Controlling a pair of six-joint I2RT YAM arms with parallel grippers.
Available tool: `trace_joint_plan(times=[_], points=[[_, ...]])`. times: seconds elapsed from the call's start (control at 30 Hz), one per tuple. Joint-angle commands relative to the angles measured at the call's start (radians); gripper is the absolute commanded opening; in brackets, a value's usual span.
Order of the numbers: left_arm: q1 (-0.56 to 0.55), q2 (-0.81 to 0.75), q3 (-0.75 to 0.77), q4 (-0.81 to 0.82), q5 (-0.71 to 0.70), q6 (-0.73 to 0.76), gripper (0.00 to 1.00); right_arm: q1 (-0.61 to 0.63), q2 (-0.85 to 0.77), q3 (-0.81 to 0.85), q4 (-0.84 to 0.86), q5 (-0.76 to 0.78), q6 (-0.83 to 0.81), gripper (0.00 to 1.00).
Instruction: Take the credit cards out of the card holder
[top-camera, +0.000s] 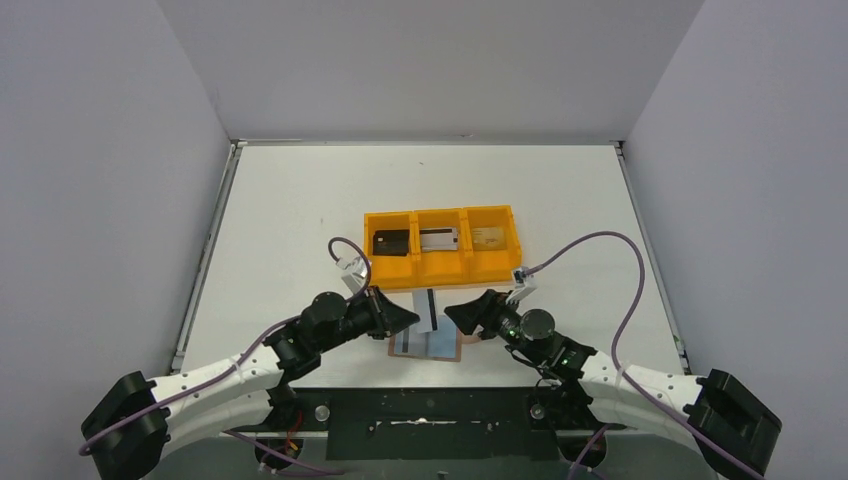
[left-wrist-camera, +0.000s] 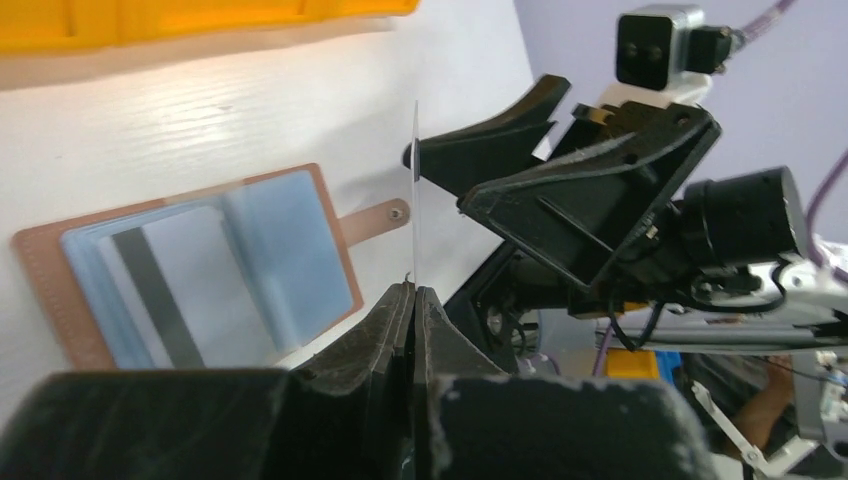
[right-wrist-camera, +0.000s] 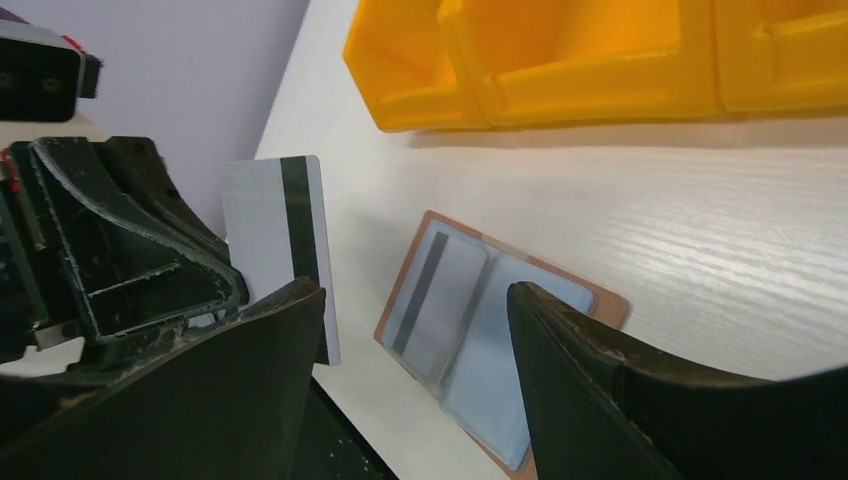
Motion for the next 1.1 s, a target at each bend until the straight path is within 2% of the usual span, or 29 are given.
trace_joint_plan(times=[0.0, 0.27, 0.43, 0.57, 0.67, 0.8, 0.9, 1.0, 1.07], points=[[0.009, 0.011, -0.016, 0.243, 0.118, 0.009, 0.0, -0.053, -0.007, 0.034, 0.185, -0.179, -0.039, 0.67], [0.018, 0.086, -0.053, 0.398, 0.198, -0.019, 0.0, -0.091, 0.108, 0.058, 0.32, -0.412, -0.013, 0.59], [0.03, 0.118, -0.054, 0.453, 0.254, -0.029, 0.0, -0.101, 0.168, 0.026, 0.479, -0.467, 0.052, 0.4], [0.034, 0.122, -0.062, 0.456, 0.268, -0.032, 0.0, -0.105, 0.189, 0.028, 0.532, -0.516, 0.068, 0.24], [0.047, 0.11, -0.078, 0.46, 0.268, -0.047, 0.0, -0.105, 0.184, 0.024, 0.529, -0.52, 0.077, 0.21], [0.073, 0.076, -0.103, 0.461, 0.271, -0.077, 0.0, -0.106, 0.153, 0.012, 0.529, -0.528, 0.092, 0.27], [0.09, 0.043, -0.113, 0.446, 0.272, -0.089, 0.0, -0.105, 0.123, 0.007, 0.51, -0.529, 0.099, 0.27], [0.099, 0.014, -0.119, 0.427, 0.26, -0.091, 0.0, -0.106, 0.117, 0.016, 0.498, -0.559, 0.097, 0.18], [0.101, 0.009, -0.12, 0.434, 0.26, -0.085, 0.0, -0.105, 0.123, 0.022, 0.507, -0.578, 0.097, 0.07]])
